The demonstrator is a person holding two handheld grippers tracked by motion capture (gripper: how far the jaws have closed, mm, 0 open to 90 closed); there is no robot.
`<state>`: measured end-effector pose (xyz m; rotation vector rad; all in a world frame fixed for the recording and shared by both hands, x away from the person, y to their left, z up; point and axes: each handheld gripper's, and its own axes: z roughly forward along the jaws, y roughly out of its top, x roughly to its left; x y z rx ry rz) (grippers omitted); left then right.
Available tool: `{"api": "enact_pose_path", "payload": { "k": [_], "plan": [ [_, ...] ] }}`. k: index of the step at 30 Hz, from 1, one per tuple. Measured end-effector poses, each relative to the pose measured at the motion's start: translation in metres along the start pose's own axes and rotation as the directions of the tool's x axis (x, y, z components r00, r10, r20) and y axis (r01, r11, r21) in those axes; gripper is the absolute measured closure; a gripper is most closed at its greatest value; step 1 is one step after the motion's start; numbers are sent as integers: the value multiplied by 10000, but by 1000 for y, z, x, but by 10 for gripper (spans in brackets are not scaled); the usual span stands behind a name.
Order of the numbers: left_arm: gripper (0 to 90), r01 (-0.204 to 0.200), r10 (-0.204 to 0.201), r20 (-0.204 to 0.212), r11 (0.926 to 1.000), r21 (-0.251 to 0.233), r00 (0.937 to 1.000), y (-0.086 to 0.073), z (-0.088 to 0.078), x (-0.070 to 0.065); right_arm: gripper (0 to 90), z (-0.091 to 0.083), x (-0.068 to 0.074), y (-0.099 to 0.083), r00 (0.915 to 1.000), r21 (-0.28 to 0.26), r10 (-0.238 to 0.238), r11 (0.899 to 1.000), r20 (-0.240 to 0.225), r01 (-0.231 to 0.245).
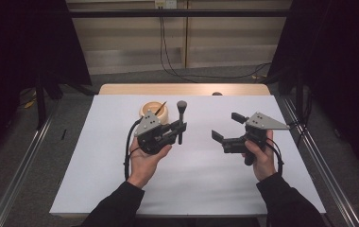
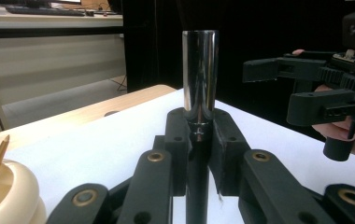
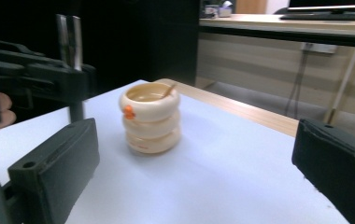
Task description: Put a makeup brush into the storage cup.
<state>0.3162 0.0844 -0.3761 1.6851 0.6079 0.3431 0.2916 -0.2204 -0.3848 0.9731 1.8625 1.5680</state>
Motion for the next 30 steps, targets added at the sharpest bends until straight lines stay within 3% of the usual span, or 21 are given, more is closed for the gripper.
{"api": "enact_pose_path", "payload": {
  "k": [2, 3, 9, 11, 12, 14, 16, 17, 20, 23, 24, 25, 30],
  "plan": [
    [791, 21, -22, -110, 10000, -28, 9999, 2, -2, 1, 12, -4, -3, -3, 9997, -5, -27, 10000, 223, 27],
    [791, -150, 151, -85, 9999, 47, 9999, 3, -4, 4, 12, -6, -5, -5, 9996, 30, -30, 10000, 279, 29],
    [791, 125, -131, -374, 9998, -175, 9992, 6, -11, 10, 8, -19, -10, -10, 9973, -6, -315, 9995, 659, 316],
    [791, 40, -44, -411, 9999, -101, 9991, 6, -13, 13, 9, -22, -11, -14, 9958, -267, -343, 9990, 845, 367],
    [791, -21, 19, -420, 10000, -55, 9991, 6, -15, 15, 8, -24, -11, -17, 9951, -149, -397, 9990, 905, 412],
    [791, 116, -124, -445, 9998, -176, 9989, 7, -15, 17, 6, -26, -12, -22, 9955, 81, -312, 9995, 899, 305],
    [791, -56, 55, -458, 10000, -25, 9989, 8, -17, 20, 5, -29, -13, -25, 9943, 140, -405, 9991, 984, 393],
    [791, 167, -178, -471, 9996, -235, 9987, 7, -17, 20, 4, -30, -13, -26, 9934, 152, -375, 9992, 1085, 360],
    [791, 151, -163, -631, 9997, -188, 9979, 8, -20, 18, 0, -34, -12, -29, 9923, 198, -458, 9988, 1153, 438],
    [791, 25, -29, -452, 10000, -95, 9990, 9, -20, 20, 0, -39, -11, -31, 9925, 294, -439, 9987, 1139, 408],
    [791, 121, -131, -651, 9998, -161, 9978, 9, -20, 19, 0, -41, -11, -32, 9919, 304, -505, 9984, 1167, 473],
    [791, 75, -83, -509, 9998, -167, 9987, 9, -20, 21, 0, -43, -11, -32, 9921, 344, -523, 9982, 1144, 487],
    [791, 40, -49, -746, 9999, -119, 9972, 12, -23, 26, 0, -50, -9, -44, 9911, 459, -451, 9982, 1253, 397]
  ]
}}
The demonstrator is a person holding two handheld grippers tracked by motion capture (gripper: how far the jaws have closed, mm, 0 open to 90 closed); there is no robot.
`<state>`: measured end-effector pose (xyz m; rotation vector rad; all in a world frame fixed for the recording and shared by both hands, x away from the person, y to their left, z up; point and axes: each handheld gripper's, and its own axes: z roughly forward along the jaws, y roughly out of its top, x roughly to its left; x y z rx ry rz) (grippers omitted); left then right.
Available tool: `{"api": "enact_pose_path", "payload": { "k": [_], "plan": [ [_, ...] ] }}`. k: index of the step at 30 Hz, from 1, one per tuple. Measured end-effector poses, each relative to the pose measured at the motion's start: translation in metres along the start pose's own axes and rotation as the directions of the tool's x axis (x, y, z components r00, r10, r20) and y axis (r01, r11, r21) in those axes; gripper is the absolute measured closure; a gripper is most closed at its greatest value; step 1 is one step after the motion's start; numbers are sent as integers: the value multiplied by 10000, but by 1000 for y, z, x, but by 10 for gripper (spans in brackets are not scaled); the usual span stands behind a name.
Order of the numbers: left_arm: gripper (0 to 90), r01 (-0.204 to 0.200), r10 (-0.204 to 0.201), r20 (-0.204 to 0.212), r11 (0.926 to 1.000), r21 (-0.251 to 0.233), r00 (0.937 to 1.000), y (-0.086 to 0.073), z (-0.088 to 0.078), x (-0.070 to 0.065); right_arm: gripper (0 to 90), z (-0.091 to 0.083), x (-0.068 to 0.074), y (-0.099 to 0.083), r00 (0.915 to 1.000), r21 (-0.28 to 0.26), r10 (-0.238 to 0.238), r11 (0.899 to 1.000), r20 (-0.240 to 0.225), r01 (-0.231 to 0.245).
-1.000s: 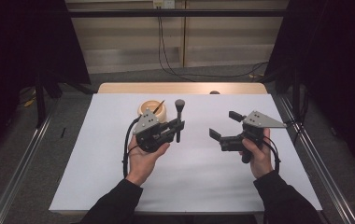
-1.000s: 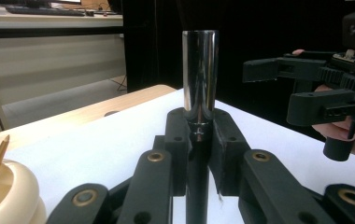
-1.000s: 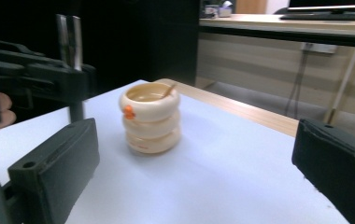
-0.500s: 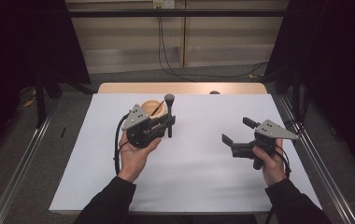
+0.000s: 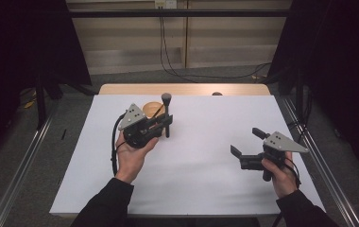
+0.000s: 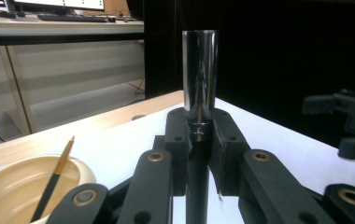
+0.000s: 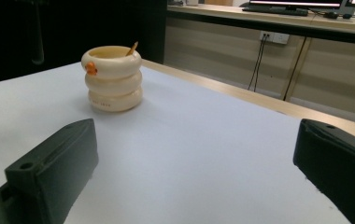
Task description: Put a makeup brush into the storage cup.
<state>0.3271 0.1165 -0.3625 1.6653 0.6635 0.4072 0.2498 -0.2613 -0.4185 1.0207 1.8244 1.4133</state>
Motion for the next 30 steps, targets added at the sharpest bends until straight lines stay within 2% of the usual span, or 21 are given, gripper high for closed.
{"api": "enact_pose_path", "payload": {
  "k": [3, 5, 6, 7, 8, 9, 11, 13, 14, 18, 23, 25, 26, 27, 29, 30],
  "plan": [
    [791, 29, -30, -67, 9999, -100, 10000, 4, -1, 3, 0, -5, 0, -5, 10000, -61, 23, 10000, 74, -22],
    [791, -147, 144, -169, 9997, -169, 9998, 6, -2, 4, 0, -8, 0, -6, 9998, -154, 167, 9997, 119, -165],
    [791, -98, 97, -74, 9998, -188, 9999, 7, -3, 6, 0, -10, 0, -7, 9999, -182, 112, 9998, 110, -110],
    [791, -63, 59, -240, 9998, -175, 9997, 8, -4, 7, 0, -11, 0, -8, 9999, -197, 121, 9997, 70, -120],
    [791, -5, 1, -162, 9997, -242, 9999, 7, -3, 9, 0, -13, 0, -11, 9999, -158, 119, 9998, 16, -119],
    [791, -109, 105, -303, 9999, -116, 9995, 7, -5, 11, 0, -14, 1, -13, 9998, -100, 136, 9999, 108, -135],
    [791, 47, -55, -399, 9998, -190, 9992, 7, -5, 15, 0, -17, 1, -18, 9999, -112, 104, 9999, -36, -104],
    [791, -26, 16, -483, 9998, -198, 9988, 7, -6, 19, 0, -19, 1, -22, 9999, 39, 112, 9999, -27, -112],
    [791, -31, 23, -410, 9998, -189, 9992, 8, -6, 21, 0, -20, 1, -22, 9999, 9, 92, 10000, -60, -92],
    [791, 62, -78, -639, 9997, -252, 9979, 10, -6, 28, 0, -23, 0, -23, 9999, -140, 116, 9998, -44, -117],
    [791, 43, -62, -743, 9997, -253, 9972, 9, 1, 35, 0, -23, 1, -23, 9997, -136, 33, 9999, -222, -36],
    [791, 153, -170, -795, 9996, -220, 9967, 8, 5, 36, 0, -23, 2, -24, 9997, -196, 49, 9998, -232, -54],
    [791, 38, -53, -734, 9998, -211, 9973, 8, 6, 39, 0, -23, 2, -24, 9996, -198, 70, 9998, -263, -75],
    [791, 156, -174, -813, 9996, -222, 9965, 8, 8, 39, 0, -23, 2, -24, 9996, -214, 115, 9997, -243, -121],
    [791, 77, -89, -839, 9999, -148, 9964, 8, 10, 43, 0, -23, 2, -25, 9995, -234, 141, 9996, -294, -148],
    [791, 177, -190, -869, 9997, -159, 9960, 8, 12, 44, 1, -23, 1, -25, 9994, -188, 133, 9997, -309, -139]
  ]
}}
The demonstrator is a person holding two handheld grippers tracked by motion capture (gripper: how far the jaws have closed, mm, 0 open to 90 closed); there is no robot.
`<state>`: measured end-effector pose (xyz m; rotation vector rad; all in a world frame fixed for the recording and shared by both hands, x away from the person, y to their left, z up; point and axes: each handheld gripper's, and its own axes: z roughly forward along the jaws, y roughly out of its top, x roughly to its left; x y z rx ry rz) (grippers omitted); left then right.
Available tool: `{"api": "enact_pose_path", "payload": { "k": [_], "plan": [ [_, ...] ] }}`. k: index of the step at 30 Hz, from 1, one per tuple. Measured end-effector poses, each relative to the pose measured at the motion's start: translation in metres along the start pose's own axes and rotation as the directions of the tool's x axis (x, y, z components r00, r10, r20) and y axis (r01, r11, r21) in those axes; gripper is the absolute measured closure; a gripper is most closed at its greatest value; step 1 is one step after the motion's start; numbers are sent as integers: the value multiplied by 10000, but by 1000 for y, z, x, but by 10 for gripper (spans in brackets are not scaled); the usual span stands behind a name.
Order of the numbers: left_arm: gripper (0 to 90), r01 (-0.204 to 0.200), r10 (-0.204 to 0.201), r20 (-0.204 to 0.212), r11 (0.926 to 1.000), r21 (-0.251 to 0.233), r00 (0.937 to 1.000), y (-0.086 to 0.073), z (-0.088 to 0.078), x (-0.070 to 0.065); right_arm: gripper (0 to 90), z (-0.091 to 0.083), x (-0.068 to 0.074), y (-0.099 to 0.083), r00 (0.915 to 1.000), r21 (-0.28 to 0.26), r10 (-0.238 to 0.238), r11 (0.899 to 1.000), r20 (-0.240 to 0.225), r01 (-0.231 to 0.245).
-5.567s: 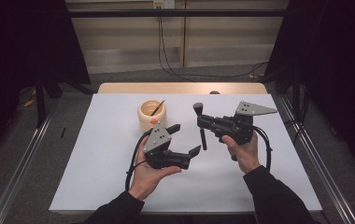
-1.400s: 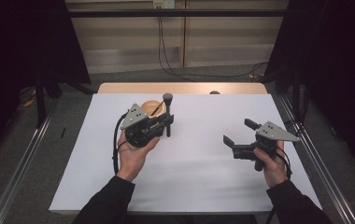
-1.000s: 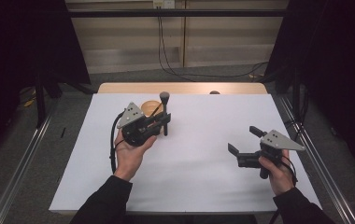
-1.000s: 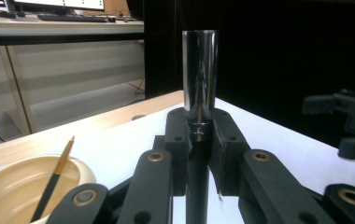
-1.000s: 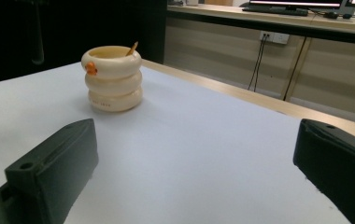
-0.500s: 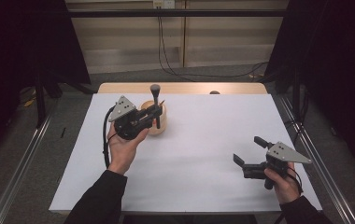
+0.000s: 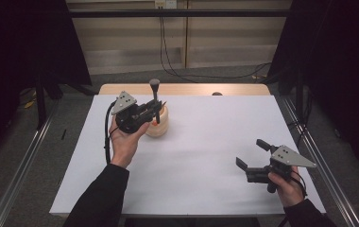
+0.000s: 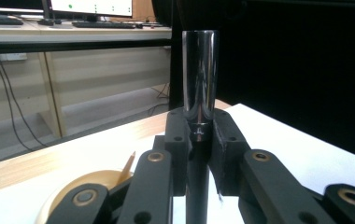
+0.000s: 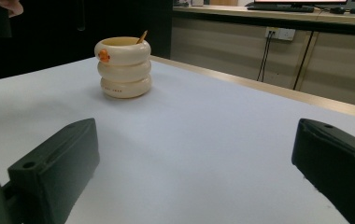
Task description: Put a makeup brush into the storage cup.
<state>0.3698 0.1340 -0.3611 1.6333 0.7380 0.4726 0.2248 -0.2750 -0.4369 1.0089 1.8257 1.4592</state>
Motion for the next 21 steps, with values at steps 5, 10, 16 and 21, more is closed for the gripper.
{"api": "enact_pose_path", "payload": {
  "k": [5, 10, 16, 21],
  "plan": [
    [791, 111, -110, -201, 9999, 7, 9997, 4, 4, 9, 3, 0, 1, 0, 10000, 2, 41, 10000, -32, -41],
    [791, 103, -101, -257, 9999, 80, 9996, 2, 7, 14, 4, 1, 1, -2, 10000, 71, -20, 10000, -34, 21],
    [791, 207, -203, -514, 9998, 65, 9985, -2, 15, 20, 6, 2, 1, -2, 10000, -31, 67, 10000, -33, -68],
    [791, 211, -195, -679, 9995, 237, 9975, -8, 22, 26, 7, 2, 1, -3, 9998, -139, 183, 9997, 43, -182]
  ]
}}
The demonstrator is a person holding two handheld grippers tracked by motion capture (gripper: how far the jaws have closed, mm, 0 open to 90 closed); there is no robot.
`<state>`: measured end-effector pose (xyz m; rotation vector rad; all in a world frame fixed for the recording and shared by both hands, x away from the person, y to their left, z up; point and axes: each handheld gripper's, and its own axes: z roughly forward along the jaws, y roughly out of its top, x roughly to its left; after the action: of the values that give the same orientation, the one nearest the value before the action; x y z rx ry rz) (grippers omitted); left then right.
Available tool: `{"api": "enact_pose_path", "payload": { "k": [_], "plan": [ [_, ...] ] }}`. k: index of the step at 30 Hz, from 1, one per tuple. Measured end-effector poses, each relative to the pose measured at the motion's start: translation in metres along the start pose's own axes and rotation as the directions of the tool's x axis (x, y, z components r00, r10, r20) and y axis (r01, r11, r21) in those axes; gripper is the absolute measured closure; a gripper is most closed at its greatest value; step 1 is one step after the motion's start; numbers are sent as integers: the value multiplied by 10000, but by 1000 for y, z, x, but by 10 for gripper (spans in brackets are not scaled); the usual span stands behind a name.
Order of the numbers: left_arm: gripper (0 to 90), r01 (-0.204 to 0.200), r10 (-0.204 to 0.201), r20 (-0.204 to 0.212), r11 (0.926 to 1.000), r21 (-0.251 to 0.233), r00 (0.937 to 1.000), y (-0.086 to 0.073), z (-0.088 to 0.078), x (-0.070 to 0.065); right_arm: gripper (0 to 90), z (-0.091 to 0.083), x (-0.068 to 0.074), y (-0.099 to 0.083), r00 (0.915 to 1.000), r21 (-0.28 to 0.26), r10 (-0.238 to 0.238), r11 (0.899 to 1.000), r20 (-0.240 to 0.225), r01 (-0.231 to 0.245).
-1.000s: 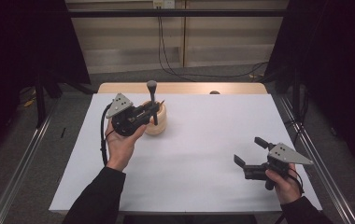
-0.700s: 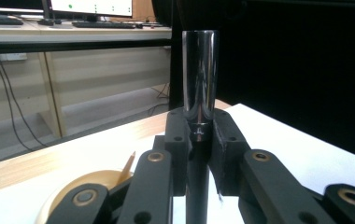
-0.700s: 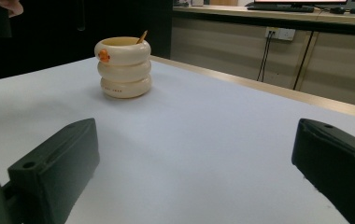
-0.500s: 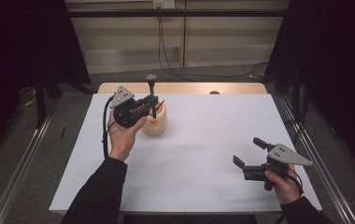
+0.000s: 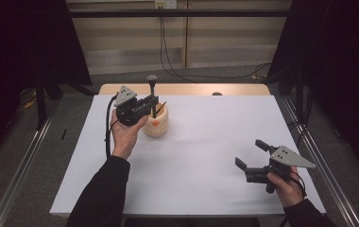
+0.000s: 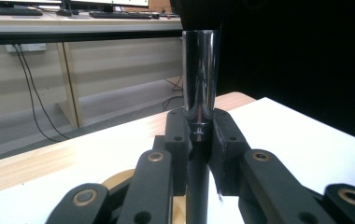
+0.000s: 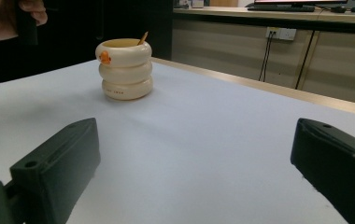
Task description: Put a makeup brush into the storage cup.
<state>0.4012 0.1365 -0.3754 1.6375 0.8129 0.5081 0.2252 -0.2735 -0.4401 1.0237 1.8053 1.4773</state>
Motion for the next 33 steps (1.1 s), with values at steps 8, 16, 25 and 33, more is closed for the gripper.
{"api": "enact_pose_path", "payload": {
  "k": [8, 16, 25, 33],
  "plan": [
    [791, 18, -18, -88, 10000, 44, 10000, -3, 6, 5, 9, 1, 0, -1, 10000, -80, 69, 9999, 13, -69],
    [790, -127, 129, -240, 9999, 100, 9996, -9, 14, 10, 9, 1, 0, -2, 10000, -87, 77, 9999, -7, -77],
    [790, -47, 53, -508, 9999, 113, 9987, -14, 18, 15, 12, 2, 0, -2, 10000, -32, 7, 10000, 21, -7],
    [790, -305, 310, -419, 9995, 120, 9986, -20, 23, 11, 13, 1, 0, -3, 10000, -27, 71, 10000, 2, -71]
  ]
}}
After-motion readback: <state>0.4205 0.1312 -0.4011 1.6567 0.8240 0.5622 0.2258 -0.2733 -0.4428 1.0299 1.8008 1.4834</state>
